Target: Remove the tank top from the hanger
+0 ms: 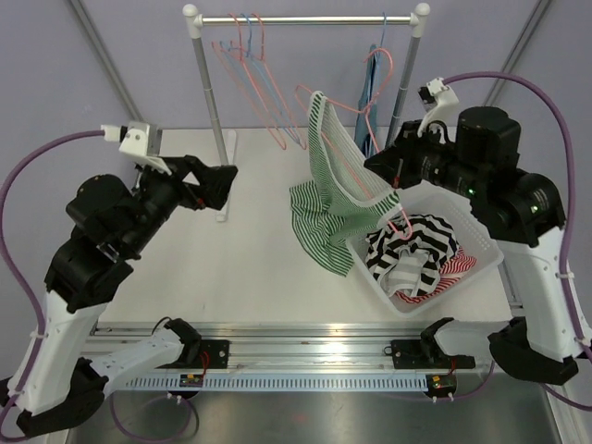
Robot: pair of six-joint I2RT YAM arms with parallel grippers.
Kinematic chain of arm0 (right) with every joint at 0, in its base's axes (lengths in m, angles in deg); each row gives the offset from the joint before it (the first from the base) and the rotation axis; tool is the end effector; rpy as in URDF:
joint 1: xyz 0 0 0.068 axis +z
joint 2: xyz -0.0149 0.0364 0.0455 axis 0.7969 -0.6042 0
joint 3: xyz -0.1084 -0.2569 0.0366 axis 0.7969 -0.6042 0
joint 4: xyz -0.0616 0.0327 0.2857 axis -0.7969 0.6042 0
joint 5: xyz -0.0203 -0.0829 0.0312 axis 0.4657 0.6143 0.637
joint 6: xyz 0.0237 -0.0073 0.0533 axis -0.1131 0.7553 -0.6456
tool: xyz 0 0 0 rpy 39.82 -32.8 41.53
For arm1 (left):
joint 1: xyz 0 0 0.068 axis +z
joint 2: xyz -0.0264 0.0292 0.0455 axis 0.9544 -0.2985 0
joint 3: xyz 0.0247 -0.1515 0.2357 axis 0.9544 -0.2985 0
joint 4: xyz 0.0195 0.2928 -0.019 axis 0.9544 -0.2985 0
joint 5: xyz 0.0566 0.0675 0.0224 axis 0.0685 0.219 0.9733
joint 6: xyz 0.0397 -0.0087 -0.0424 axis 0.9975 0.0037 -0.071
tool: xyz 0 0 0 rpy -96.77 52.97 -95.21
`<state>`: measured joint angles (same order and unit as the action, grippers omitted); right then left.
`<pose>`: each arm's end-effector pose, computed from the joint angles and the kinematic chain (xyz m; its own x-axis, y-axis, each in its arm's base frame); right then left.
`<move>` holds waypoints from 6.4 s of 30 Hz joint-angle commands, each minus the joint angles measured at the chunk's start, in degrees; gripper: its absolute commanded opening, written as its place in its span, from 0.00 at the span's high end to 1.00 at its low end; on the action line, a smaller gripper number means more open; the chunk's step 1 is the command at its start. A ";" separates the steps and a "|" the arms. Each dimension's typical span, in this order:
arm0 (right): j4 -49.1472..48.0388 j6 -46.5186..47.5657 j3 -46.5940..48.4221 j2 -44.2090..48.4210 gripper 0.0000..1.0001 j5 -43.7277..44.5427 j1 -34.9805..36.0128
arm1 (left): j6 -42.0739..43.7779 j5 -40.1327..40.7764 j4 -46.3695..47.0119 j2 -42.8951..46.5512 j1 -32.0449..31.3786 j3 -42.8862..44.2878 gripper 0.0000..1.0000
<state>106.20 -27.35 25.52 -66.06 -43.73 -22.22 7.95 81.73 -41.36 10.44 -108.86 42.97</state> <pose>0.1954 0.1247 0.5655 -0.4240 0.0641 -0.9034 -0.5565 0.7685 0.3157 0.1201 -0.0790 0.5357 -0.1412 -0.2384 -0.9608 0.4232 0.8629 -0.2763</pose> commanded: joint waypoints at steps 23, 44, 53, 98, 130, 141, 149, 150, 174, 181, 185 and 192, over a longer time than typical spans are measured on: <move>1.17 -0.95 -2.36 10.49 1.00 -16.11 0.68 | 20.91 15.37 16.64 -24.92 -18.27 10.64 0.35; -10.42 5.99 -19.92 14.18 1.00 -34.39 0.68 | -0.95 31.04 3.30 -16.40 -0.54 4.75 1.00; -29.92 -1.10 -31.35 20.43 1.00 -33.86 0.68 | -6.08 8.33 -1.75 -10.44 6.70 -2.60 1.00; -3.76 8.80 17.48 -23.29 1.00 31.26 6.13 | -5.46 7.47 -13.85 7.50 -3.94 -23.81 0.01; -19.92 16.72 45.02 -54.80 1.00 22.30 4.63 | -3.26 6.41 -6.30 18.49 -3.85 -36.03 0.01; -23.53 13.90 46.25 -58.85 1.00 22.57 7.27 | -3.17 6.50 -6.48 17.79 -3.85 -36.03 0.01; -23.09 14.25 44.94 -57.27 0.72 23.71 8.50 | -5.28 6.24 -6.30 16.74 -3.85 -35.06 0.01; -23.00 14.60 44.15 -56.22 0.71 23.97 8.41 | -6.59 6.32 -6.22 16.39 -3.85 -35.06 0.01; -20.35 4.94 -23.50 4.15 0.01 4.63 8.59 | -19.17 13.10 8.37 4.53 -16.77 -42.97 0.01; -21.34 -0.07 -41.54 19.53 0.00 8.23 8.59 | -18.12 10.45 14.52 -12.40 -20.28 -42.53 0.01; -18.53 -1.22 -42.26 26.82 0.01 9.56 8.59 | -17.68 10.02 19.09 -22.27 -22.57 -41.13 0.01; -17.20 0.28 -37.61 32.99 0.01 4.90 8.50 | -17.67 6.77 29.02 -37.83 -23.98 -42.53 0.02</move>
<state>89.81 -27.26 -15.13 -33.47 -36.19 -13.94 -9.71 89.99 -20.38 -23.11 -132.27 0.02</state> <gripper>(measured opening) 0.993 0.985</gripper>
